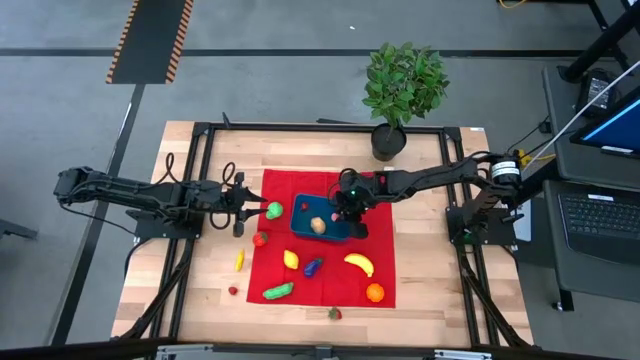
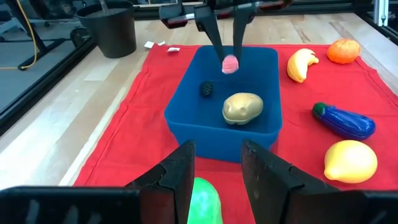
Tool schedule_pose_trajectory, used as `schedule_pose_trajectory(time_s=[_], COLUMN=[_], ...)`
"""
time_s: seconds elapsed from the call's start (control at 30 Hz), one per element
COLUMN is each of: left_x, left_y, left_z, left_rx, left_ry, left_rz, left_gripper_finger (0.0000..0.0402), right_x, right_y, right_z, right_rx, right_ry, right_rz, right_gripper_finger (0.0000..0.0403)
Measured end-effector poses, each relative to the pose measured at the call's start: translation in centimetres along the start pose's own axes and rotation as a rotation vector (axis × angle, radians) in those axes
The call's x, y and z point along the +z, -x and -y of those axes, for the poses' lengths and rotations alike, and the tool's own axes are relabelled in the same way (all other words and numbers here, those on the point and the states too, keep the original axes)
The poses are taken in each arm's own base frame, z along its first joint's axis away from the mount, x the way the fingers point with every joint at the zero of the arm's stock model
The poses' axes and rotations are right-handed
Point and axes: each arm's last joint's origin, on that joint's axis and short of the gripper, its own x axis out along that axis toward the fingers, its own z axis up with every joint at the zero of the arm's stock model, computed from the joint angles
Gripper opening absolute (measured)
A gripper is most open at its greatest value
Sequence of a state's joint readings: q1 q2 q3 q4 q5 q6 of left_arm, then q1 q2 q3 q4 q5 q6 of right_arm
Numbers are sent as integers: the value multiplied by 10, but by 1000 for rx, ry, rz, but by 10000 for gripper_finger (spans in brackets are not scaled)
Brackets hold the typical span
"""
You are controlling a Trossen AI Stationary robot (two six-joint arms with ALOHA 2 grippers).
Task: Pick and placing Produce into tupperware
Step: Put the pink peach into the blue bin
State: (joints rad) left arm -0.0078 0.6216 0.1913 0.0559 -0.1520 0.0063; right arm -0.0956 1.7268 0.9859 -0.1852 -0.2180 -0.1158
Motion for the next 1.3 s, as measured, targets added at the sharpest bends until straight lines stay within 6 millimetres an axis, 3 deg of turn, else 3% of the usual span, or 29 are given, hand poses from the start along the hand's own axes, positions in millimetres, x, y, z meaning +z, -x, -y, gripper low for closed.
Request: schedule_pose_trajectory(time_s=[0.17, 0.57, 1.3], left_x=[0, 0, 0], left_y=[0, 0, 0], left_z=[0, 0, 0], left_rx=[0, 0, 0], left_ry=[0, -1, 4], left_rz=[-1, -3, -3], left_gripper_finger=[121, 121, 121], right_x=[0, 0, 0], right_y=[-1, -1, -1], right_z=[-1, 0, 2], right_rx=[2, 1, -68], right_ry=[20, -4, -57], right_rz=[1, 0, 2], right_gripper_finger=[76, 124, 127])
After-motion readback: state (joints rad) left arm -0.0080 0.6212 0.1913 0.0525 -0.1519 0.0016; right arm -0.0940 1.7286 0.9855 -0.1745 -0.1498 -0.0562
